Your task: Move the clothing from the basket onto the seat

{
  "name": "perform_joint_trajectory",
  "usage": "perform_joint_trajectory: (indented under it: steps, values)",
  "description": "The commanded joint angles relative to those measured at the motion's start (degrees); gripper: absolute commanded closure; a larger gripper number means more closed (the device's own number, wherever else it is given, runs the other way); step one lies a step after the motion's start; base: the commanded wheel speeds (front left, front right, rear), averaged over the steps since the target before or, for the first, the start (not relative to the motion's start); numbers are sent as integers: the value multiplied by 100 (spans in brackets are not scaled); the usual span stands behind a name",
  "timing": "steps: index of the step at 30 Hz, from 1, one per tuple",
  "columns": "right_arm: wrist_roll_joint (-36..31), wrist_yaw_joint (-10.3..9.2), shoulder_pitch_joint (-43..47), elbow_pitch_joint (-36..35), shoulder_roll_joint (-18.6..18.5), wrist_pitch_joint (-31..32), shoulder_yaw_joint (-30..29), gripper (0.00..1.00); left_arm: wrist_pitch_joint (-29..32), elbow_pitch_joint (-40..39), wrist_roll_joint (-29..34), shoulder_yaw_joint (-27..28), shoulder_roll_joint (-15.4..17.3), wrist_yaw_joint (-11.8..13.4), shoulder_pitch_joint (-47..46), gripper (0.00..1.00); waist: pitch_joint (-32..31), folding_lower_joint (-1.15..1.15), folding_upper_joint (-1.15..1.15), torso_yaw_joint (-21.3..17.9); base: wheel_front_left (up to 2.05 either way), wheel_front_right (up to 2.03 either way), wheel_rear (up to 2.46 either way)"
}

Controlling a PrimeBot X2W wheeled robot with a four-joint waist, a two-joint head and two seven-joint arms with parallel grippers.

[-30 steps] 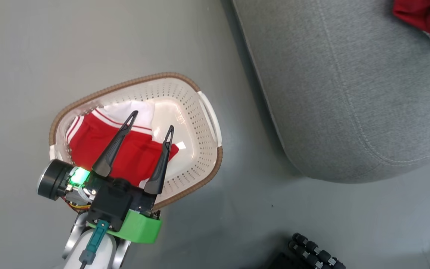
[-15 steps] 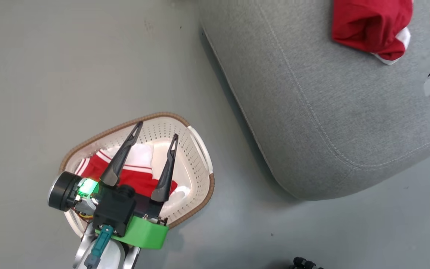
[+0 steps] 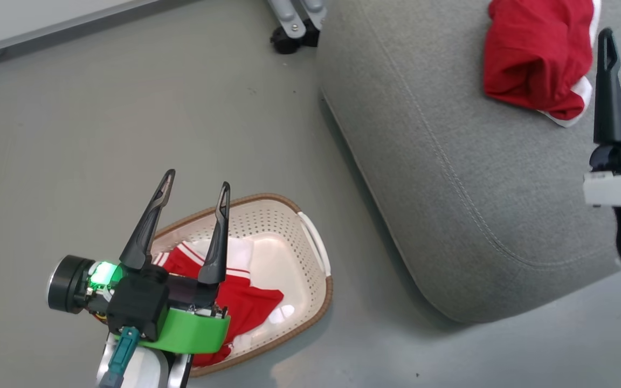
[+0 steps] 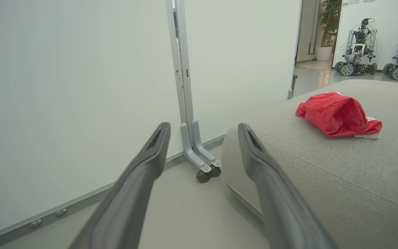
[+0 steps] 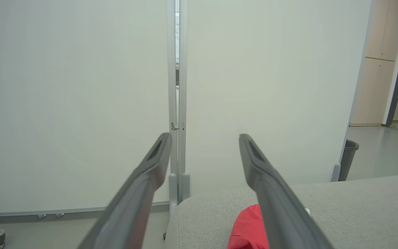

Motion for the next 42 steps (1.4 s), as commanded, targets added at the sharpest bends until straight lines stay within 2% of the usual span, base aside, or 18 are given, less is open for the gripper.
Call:
perform_joint_trajectory:
  steps: [1, 4, 9, 22, 29, 37, 42]
  values:
    - [-32, -8, 207, -186, 138, -18, -78, 0, -2, -49, 9, 52, -34, 31, 76, 0, -236, 0, 0, 304, 0, 0, 0]
    - [-246, -8, 668, -691, 444, -18, -161, 0, -1, -41, 40, 123, -79, 47, 157, 0, -368, 0, 0, 563, 0, 0, 0]
    - [-380, -8, 1393, -1122, 963, -18, -250, 0, -1, -10, 46, 235, -196, 119, 289, 0, -592, 0, 0, 1036, 0, 0, 0]
    - [-1013, -5, 2509, -1296, 1502, -18, 118, 0, -1, 184, 115, 398, -318, 312, 748, 0, -1057, 0, 0, 2030, 0, 0, 0]
    - [-1212, -5, 2746, -1333, 1689, -17, 144, 0, -1, 232, 111, 437, -341, 355, 929, 0, -1180, 0, 0, 2284, 0, 0, 0]
    - [-1011, -5, 2858, -1135, 1774, -17, 117, 0, -1, 238, -16, 582, -385, 459, 1051, 0, -1242, 0, 0, 2378, 0, 0, 0]
    - [-1006, -5, 2851, -1112, 1777, -18, 117, 0, -1, 270, 3, 625, -402, 377, 1077, 0, -1245, 0, 0, 2405, 0, 0, 0]
